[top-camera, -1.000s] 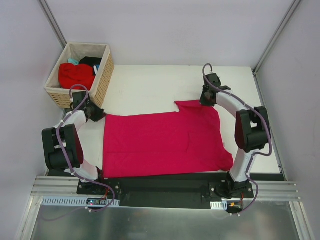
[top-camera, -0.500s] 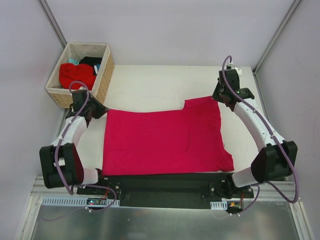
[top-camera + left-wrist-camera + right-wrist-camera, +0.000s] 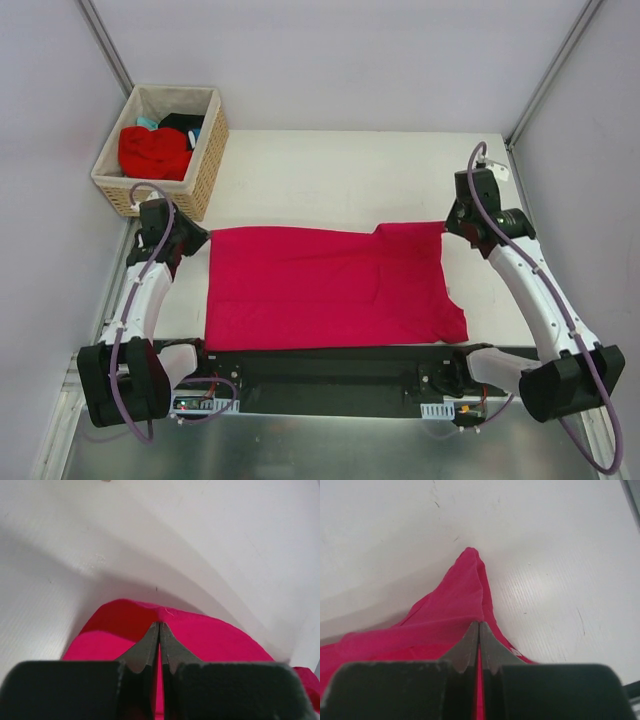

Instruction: Fold and stack the t-shirts

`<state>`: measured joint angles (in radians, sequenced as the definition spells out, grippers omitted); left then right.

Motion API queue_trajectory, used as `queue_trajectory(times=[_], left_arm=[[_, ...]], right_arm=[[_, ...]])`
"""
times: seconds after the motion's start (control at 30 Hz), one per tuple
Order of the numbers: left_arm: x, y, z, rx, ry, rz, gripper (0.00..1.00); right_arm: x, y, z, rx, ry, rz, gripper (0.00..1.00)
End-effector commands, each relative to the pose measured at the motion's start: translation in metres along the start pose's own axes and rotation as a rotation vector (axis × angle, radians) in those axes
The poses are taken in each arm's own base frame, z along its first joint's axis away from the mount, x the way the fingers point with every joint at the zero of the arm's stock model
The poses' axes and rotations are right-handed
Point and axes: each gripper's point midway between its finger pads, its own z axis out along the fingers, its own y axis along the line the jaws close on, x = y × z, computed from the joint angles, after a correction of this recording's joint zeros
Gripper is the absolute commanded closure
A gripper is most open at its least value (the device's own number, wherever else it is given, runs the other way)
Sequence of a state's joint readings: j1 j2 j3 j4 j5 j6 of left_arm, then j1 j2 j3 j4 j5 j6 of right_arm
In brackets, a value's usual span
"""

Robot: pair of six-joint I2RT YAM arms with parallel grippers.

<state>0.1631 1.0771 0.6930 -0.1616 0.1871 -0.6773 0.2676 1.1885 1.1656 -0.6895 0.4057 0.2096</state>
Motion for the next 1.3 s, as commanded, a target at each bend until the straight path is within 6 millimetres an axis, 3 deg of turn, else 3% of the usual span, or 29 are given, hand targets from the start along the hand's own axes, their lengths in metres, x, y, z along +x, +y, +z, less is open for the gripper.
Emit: queue_trajectory(times=[0.0, 0.27, 0.5, 0.87, 1.17, 1.27], left_arm=[[0.016, 0.012, -0.004, -0.034, 0.036, -0.017, 1.00], [0.022, 0.031, -0.017, -0.096, 0.002, -0.008, 1.00], [0.019, 0.036, -0.033, -0.130, -0.033, 0.013, 1.00], [0.036, 0.059, -0.031, -0.211, 0.000, -0.028, 1.00], [0.041, 0.068, -0.027, -0.255, 0.016, -0.052, 1.00], [0.042, 0.069, -0.027, -0.256, 0.017, -0.052, 1.00]], right_arm=[[0.012, -0.031, -0.019, 0.075, -0.013, 0.012, 0.99], [0.037, -0.051, -0.033, 0.091, 0.013, 0.002, 0.99], [0.048, -0.051, -0.037, 0.068, 0.033, 0.006, 0.99], [0.068, -0.047, -0.049, 0.032, 0.059, -0.017, 0.99], [0.100, -0.058, -0.057, 0.043, 0.089, -0.039, 0.99], [0.102, -0.063, -0.062, 0.045, 0.081, -0.034, 0.99]])
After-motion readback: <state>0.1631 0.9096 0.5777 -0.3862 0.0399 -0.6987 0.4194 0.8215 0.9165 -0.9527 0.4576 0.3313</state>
